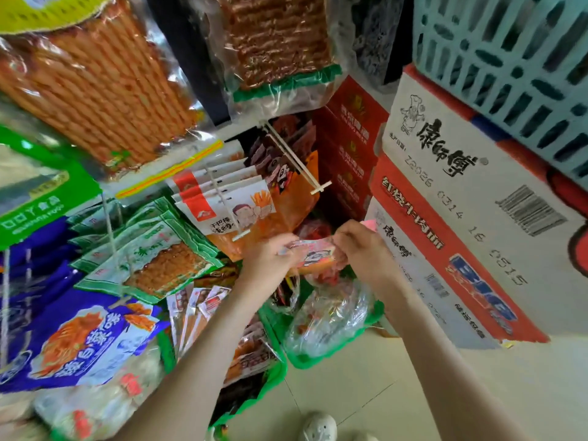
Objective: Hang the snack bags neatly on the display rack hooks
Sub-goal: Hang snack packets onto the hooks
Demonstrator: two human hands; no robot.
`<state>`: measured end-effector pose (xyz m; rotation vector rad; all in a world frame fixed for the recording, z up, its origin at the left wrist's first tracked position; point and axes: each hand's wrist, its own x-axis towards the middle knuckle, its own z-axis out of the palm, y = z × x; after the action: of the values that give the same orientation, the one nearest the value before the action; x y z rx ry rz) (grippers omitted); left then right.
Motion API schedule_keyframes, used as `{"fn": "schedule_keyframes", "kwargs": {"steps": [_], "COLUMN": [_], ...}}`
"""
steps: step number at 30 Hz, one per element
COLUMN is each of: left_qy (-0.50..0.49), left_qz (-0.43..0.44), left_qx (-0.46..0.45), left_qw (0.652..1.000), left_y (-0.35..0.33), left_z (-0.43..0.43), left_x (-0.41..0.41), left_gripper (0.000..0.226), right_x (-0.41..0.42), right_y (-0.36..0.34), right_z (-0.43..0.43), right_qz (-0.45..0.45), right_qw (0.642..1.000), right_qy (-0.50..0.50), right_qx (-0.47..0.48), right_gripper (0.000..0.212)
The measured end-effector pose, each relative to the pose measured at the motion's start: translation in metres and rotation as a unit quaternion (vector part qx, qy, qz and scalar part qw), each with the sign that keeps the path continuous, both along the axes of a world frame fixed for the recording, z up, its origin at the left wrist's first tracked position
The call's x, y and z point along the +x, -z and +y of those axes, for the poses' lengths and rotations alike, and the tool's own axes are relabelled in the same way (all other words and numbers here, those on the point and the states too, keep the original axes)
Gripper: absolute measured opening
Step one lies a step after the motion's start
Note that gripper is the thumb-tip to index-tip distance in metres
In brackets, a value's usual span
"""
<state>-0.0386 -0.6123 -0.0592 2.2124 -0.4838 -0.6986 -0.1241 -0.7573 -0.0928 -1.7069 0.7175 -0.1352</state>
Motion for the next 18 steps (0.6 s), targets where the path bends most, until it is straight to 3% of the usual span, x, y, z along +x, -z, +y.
{"fn": "schedule_keyframes", "kwargs": {"steps": [2, 9, 15, 18], "left_qy": [-0.04, -0.185, -0.202, -0.212], "left_qz": [-0.063, -0.107, -0.176, -0.196], "left_qx": [-0.015, -0.079, -0.111, -0.109], "left_qw": [0.997, 0.974, 0.957, 0.951], "left_y": [0.006, 0.028, 0.026, 0.033], "left_z": [-0.013, -0.038, -0.053, -0.056], "left_x": [0.001, 0.013, 0.018, 0.021], "left_gripper": [0.03, 0.035, 0.023, 0.019], "right_x": [0.011, 0.059, 0.073, 0.083], "right_y": [0.004, 0.015, 0.02, 0.02], "right_z": [-0.008, -0.015, -0.012, -0.014], "right_qz": [-0.02, -0.072, -0.153, -0.133], "right_qw": [1.0, 0.997, 0.98, 0.984], "right_qy": [-0.018, 0.026, 0.129, 0.114], "right_qx": [-0.008, -0.024, -0.014, -0.03], "right_gripper": [0.015, 0.026, 0.039, 0.035]}}
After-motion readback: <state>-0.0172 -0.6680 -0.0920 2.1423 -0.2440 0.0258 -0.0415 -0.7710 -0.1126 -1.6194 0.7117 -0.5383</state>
